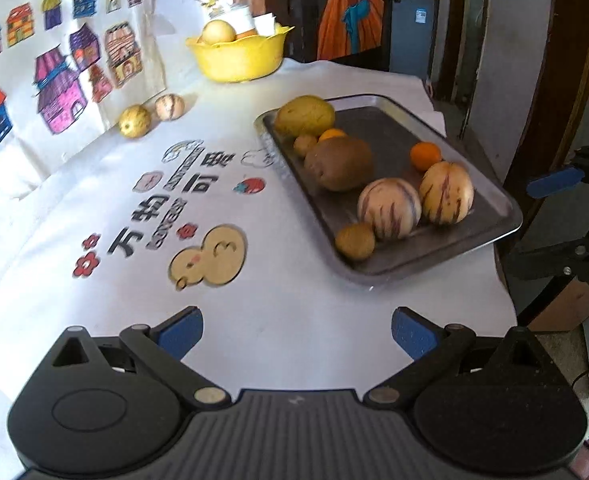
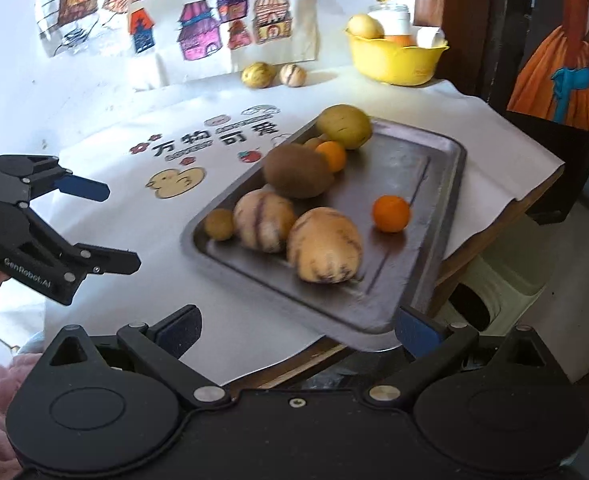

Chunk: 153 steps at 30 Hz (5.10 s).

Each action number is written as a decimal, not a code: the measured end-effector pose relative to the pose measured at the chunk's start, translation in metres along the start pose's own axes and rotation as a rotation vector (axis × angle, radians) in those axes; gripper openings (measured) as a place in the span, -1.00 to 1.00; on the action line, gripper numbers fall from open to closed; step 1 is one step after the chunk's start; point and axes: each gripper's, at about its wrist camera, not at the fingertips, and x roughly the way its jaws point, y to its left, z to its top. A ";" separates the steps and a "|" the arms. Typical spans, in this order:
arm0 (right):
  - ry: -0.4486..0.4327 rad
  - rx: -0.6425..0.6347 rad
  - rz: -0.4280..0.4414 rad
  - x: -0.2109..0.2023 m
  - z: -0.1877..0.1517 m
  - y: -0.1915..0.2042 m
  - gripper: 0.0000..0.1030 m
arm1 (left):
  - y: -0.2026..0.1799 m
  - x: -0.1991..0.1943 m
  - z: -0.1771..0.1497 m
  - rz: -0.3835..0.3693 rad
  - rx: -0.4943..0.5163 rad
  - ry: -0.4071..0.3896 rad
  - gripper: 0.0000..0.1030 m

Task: Organize fruits
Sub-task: 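Withdraw both open tools toward the remaining pear and pepino melon, then grasp the yellow pear with the left tool while the right tool grasps the striped pepino melon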

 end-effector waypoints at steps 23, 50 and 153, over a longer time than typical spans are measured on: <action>-0.090 -0.201 0.032 0.010 0.054 0.074 0.99 | 0.088 -0.026 -0.009 0.156 -0.139 -0.019 0.99; -0.130 -0.354 -0.073 0.091 0.165 -0.008 0.99 | 0.139 0.030 0.054 0.317 0.079 -0.062 0.99; 0.012 -0.753 0.303 0.295 0.284 -0.027 -0.10 | 0.201 0.202 0.193 0.118 0.219 -0.047 0.09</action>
